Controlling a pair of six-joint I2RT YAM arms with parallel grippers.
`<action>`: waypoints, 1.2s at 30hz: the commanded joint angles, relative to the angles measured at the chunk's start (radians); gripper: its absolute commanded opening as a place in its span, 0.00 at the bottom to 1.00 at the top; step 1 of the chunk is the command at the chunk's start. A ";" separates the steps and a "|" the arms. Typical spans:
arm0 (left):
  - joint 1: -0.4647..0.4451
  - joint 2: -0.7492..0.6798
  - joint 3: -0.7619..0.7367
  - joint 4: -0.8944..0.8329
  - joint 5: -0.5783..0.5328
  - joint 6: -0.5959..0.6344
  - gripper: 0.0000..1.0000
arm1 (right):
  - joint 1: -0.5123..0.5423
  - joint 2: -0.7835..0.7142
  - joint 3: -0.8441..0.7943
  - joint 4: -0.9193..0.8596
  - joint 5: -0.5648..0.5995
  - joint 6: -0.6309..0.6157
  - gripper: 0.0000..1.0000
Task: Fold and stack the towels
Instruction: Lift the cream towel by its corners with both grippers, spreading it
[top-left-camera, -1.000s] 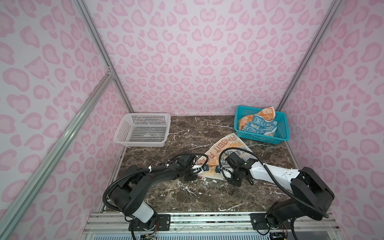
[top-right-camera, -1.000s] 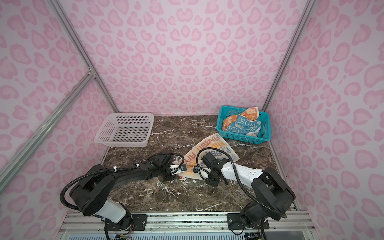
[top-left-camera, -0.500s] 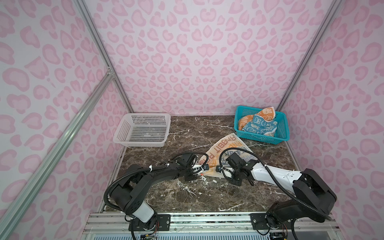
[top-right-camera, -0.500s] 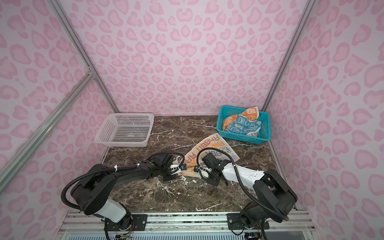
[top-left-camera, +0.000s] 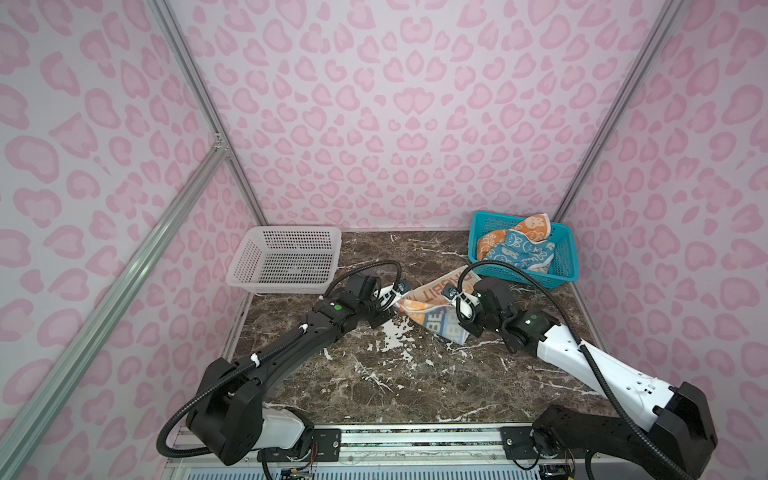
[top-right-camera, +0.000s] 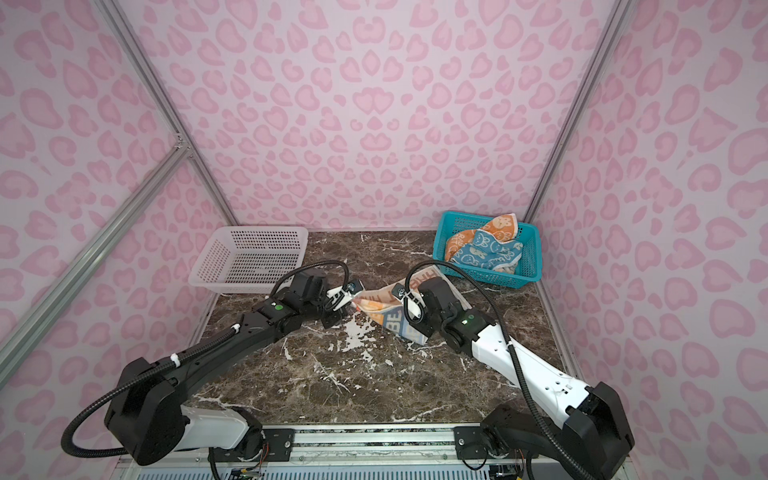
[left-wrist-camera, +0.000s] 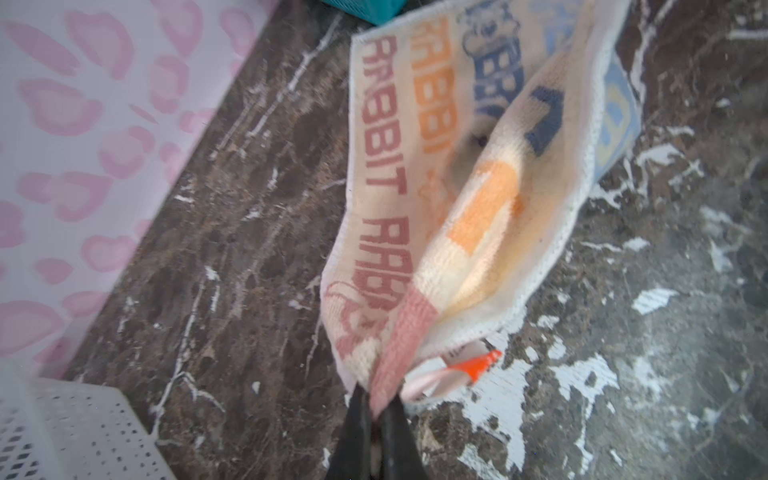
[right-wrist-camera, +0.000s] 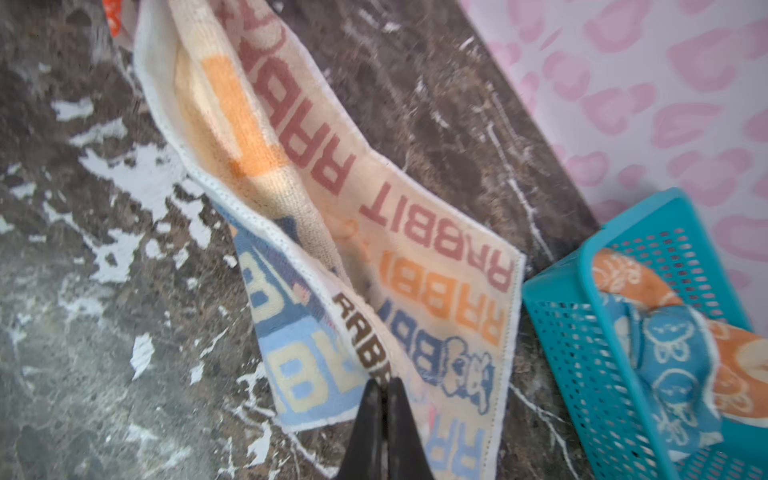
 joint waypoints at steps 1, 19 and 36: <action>0.005 -0.048 0.062 -0.034 -0.068 -0.069 0.03 | -0.005 -0.026 0.062 -0.007 0.018 0.039 0.00; -0.031 -0.428 0.276 -0.118 0.152 0.045 0.03 | 0.137 -0.144 0.544 -0.288 -0.126 -0.054 0.00; 0.000 -0.326 0.352 -0.089 0.163 -0.093 0.03 | -0.133 -0.013 0.708 -0.270 -0.288 0.089 0.00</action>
